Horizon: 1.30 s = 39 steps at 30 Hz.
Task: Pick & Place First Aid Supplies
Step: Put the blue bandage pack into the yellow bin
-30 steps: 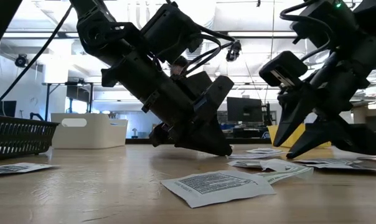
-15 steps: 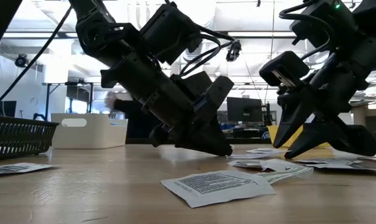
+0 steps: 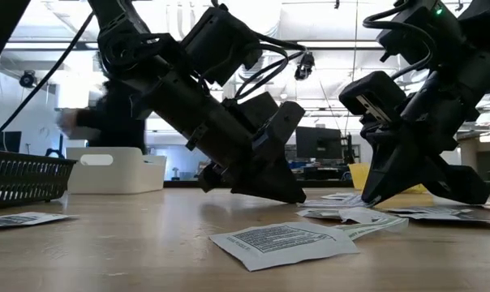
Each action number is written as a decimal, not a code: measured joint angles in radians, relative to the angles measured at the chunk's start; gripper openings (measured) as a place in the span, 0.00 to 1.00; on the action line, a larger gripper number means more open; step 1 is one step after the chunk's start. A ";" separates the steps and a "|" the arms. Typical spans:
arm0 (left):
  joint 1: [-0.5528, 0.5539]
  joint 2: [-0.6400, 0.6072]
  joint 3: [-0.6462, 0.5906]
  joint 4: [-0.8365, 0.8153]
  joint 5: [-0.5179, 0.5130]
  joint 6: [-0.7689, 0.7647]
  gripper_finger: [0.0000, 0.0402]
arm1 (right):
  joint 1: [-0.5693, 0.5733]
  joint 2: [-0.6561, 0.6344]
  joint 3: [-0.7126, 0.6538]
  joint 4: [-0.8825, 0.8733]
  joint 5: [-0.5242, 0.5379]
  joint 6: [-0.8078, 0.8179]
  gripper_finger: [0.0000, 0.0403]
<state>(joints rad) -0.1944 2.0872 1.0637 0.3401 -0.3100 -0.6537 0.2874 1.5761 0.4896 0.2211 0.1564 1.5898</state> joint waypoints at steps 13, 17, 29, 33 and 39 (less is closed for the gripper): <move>-0.014 -0.088 -0.010 -0.090 -0.015 0.130 0.22 | 0.000 -0.025 0.005 0.001 -0.023 -0.122 0.02; -0.026 -0.109 -0.010 -0.112 -0.075 0.141 0.22 | 0.000 -0.050 0.005 -0.008 -0.023 -0.177 0.02; -0.031 -0.112 -0.008 -0.132 -0.106 0.164 0.22 | -0.001 -0.198 0.004 -0.128 -0.002 -0.288 0.02; -0.031 -0.125 -0.008 -0.150 -0.112 0.165 0.22 | 0.000 -0.285 0.005 -0.241 0.038 -0.296 0.02; -0.032 -0.162 -0.006 -0.229 -0.144 0.178 0.22 | 0.000 -0.446 0.006 -0.357 0.154 -0.329 0.02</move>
<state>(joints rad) -0.2266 1.9253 1.0573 0.1108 -0.4536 -0.4756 0.2871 1.1297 0.4954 -0.1364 0.3108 1.2611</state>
